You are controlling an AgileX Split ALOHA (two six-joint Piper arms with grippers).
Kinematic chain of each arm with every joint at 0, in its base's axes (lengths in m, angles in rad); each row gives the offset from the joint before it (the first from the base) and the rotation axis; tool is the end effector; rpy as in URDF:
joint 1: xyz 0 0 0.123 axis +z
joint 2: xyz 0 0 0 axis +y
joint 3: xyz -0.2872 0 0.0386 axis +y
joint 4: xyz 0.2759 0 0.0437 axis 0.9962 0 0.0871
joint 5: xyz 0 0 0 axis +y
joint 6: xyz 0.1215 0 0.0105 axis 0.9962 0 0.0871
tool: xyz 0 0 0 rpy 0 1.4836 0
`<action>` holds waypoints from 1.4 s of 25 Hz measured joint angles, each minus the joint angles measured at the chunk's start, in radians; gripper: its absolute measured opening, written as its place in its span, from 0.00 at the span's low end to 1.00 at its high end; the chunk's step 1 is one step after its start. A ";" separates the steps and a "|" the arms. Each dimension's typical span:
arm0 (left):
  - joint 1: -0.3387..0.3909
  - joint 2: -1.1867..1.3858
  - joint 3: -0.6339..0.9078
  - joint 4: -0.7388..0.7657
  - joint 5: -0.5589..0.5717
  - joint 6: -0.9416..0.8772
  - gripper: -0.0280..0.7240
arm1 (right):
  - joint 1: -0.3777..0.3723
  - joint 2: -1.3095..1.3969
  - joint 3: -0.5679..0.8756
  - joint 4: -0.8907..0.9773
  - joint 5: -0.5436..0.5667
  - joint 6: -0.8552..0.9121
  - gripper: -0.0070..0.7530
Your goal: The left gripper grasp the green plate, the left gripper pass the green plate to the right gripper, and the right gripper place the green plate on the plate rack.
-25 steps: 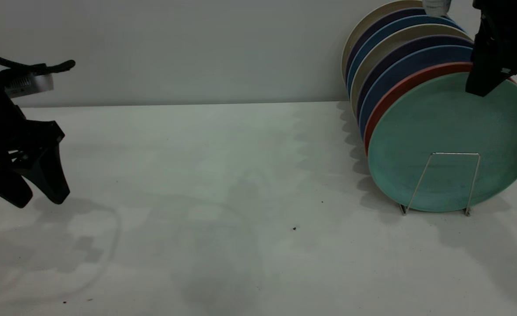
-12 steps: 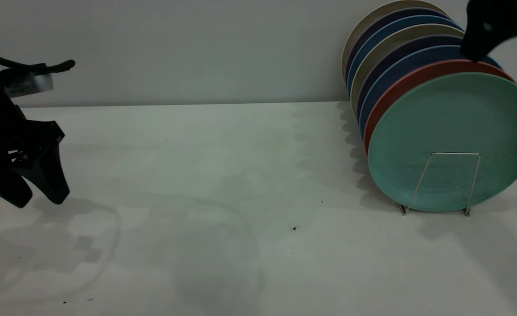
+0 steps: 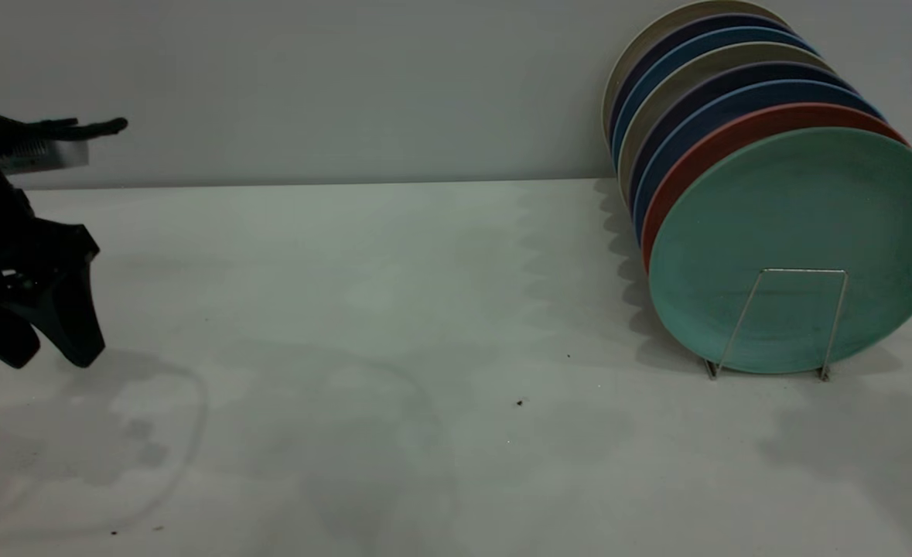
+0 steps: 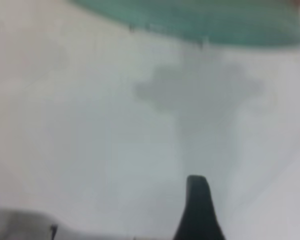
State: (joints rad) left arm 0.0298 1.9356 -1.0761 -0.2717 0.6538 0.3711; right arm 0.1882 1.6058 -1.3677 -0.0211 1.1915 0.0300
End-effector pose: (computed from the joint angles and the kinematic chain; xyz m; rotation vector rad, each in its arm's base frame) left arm 0.3715 -0.0089 0.0783 0.2025 2.9501 -0.2199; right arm 0.3487 0.0640 0.2673 -0.2382 2.9026 0.0067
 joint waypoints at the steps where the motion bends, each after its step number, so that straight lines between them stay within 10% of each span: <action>1: 0.000 -0.011 0.000 0.000 0.008 0.000 0.79 | 0.000 -0.020 0.000 0.000 0.016 0.011 0.77; 35: 0.000 -1.663 0.426 0.084 0.508 -0.283 0.79 | 0.000 -1.336 0.797 0.047 0.033 -0.237 0.73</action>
State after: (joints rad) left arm 0.0298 0.2727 -0.6506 -0.1878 1.1615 0.0884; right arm 0.1882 0.2698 -0.5705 0.0261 1.2245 -0.2072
